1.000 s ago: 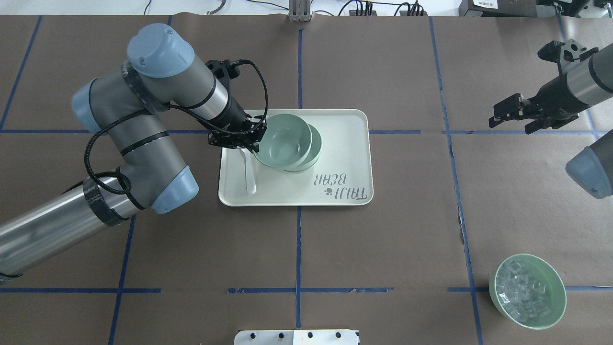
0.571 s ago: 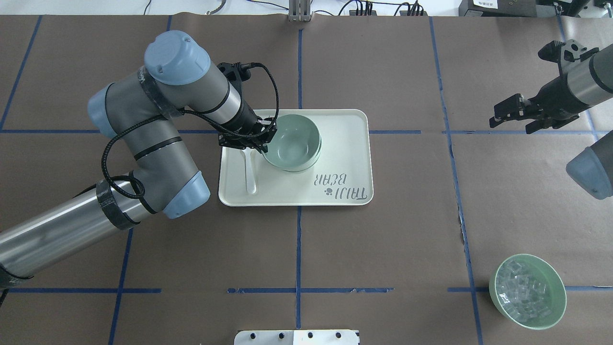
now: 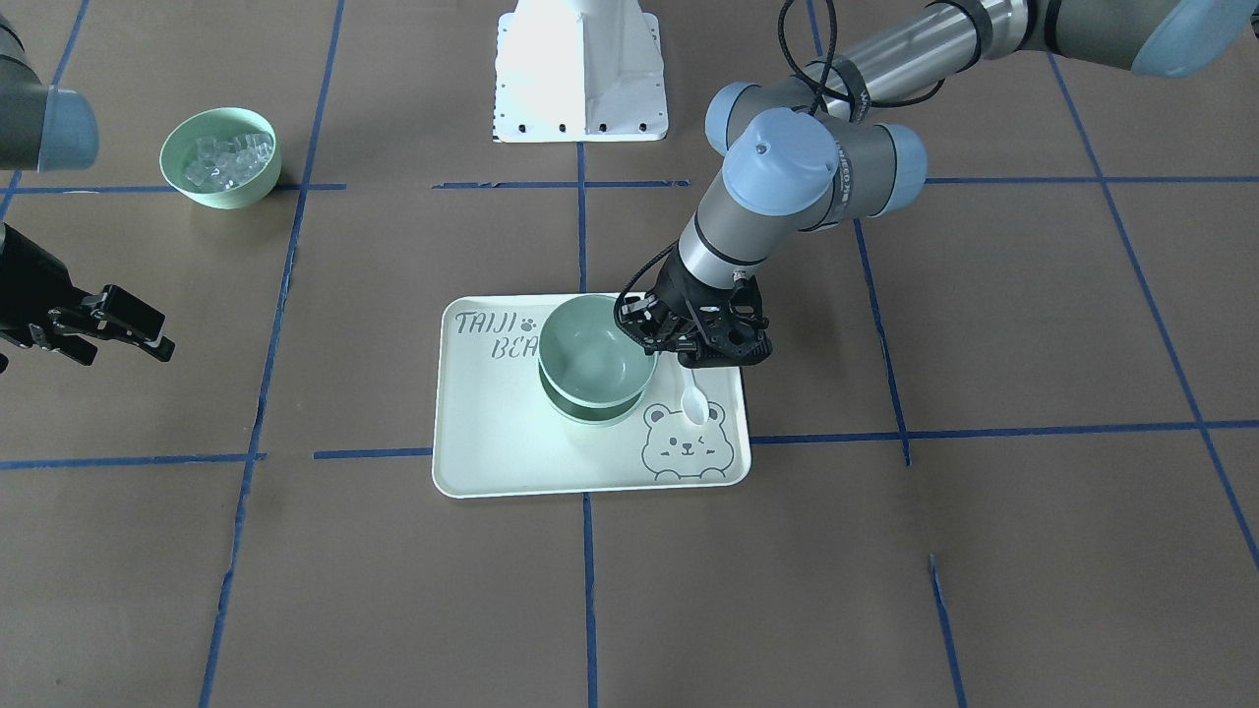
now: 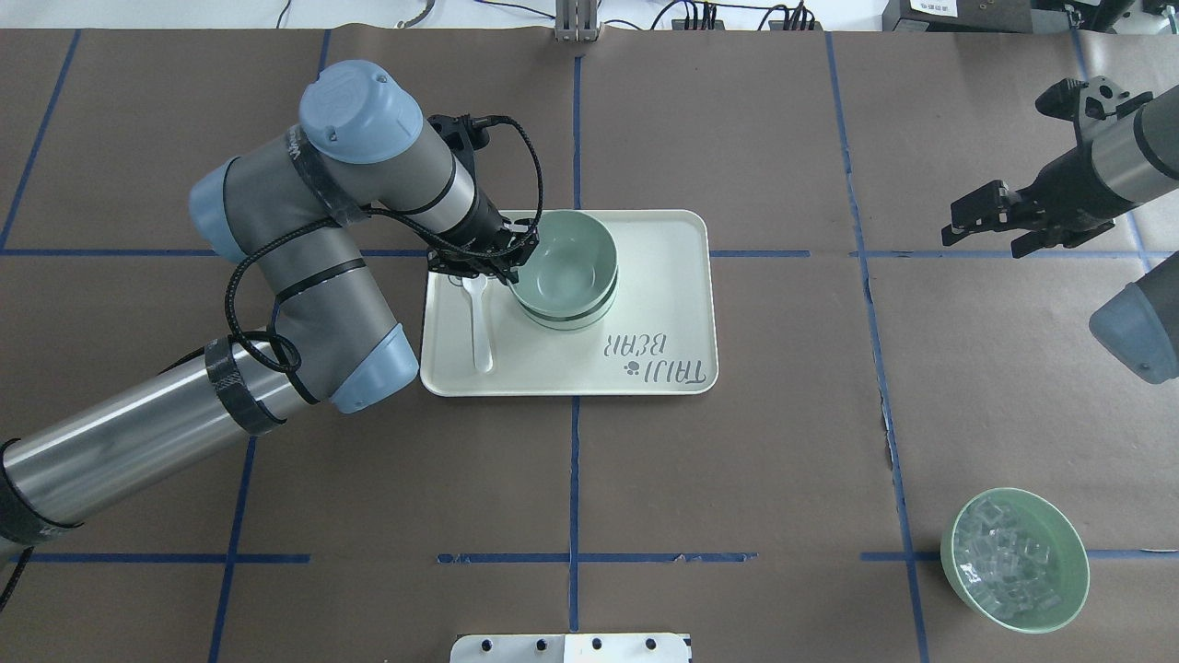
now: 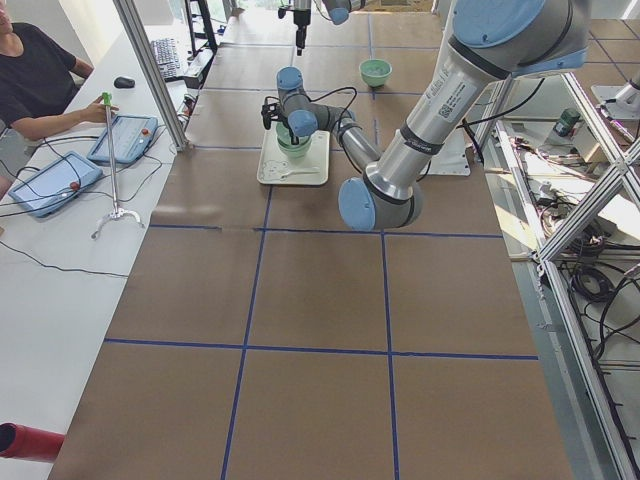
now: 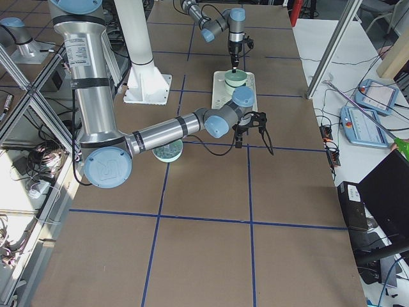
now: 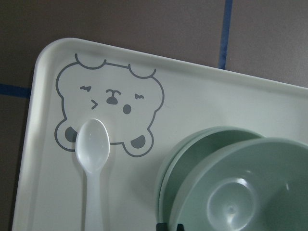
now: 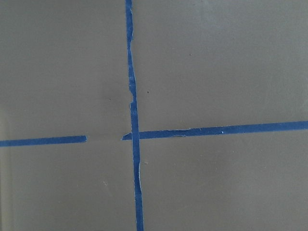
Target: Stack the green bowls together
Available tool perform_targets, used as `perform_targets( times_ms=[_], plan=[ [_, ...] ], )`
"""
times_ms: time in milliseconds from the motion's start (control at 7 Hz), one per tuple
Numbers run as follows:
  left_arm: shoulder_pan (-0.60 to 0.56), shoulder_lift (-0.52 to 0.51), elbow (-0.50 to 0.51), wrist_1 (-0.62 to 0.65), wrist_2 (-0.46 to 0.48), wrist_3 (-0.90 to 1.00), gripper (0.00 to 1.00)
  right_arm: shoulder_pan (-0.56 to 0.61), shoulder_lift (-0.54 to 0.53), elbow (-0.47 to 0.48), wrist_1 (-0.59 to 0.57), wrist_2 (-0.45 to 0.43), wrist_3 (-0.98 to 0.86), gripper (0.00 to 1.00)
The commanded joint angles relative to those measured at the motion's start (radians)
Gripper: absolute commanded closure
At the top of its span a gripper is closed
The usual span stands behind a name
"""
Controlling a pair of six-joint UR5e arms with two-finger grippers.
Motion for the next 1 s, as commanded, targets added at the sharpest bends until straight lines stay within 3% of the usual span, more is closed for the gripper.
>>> perform_targets(
  times_ms=[0, 143, 286, 571, 857],
  plan=[
    [0.006, -0.004, 0.028, -0.032, 0.001, 0.001, 0.93, 0.000, 0.000, 0.000, 0.000, 0.000, 0.000, 0.00],
    [0.009, -0.002, 0.026, -0.033, 0.016, 0.010, 0.25, -0.001, 0.000, 0.000, 0.000, 0.000, 0.000, 0.00],
    [0.017, -0.002, 0.022, -0.033, 0.036, 0.010, 0.00, -0.002, 0.004, -0.002, 0.000, 0.000, 0.000, 0.00],
    [-0.029, 0.053, -0.074, -0.023, 0.024, 0.085, 0.00, -0.002, 0.007, 0.000, -0.001, 0.000, -0.001, 0.00],
    [-0.130, 0.291, -0.287, -0.020, 0.021, 0.329, 0.00, 0.055, -0.008, -0.006, -0.011, 0.009, -0.033, 0.00]
  ],
)
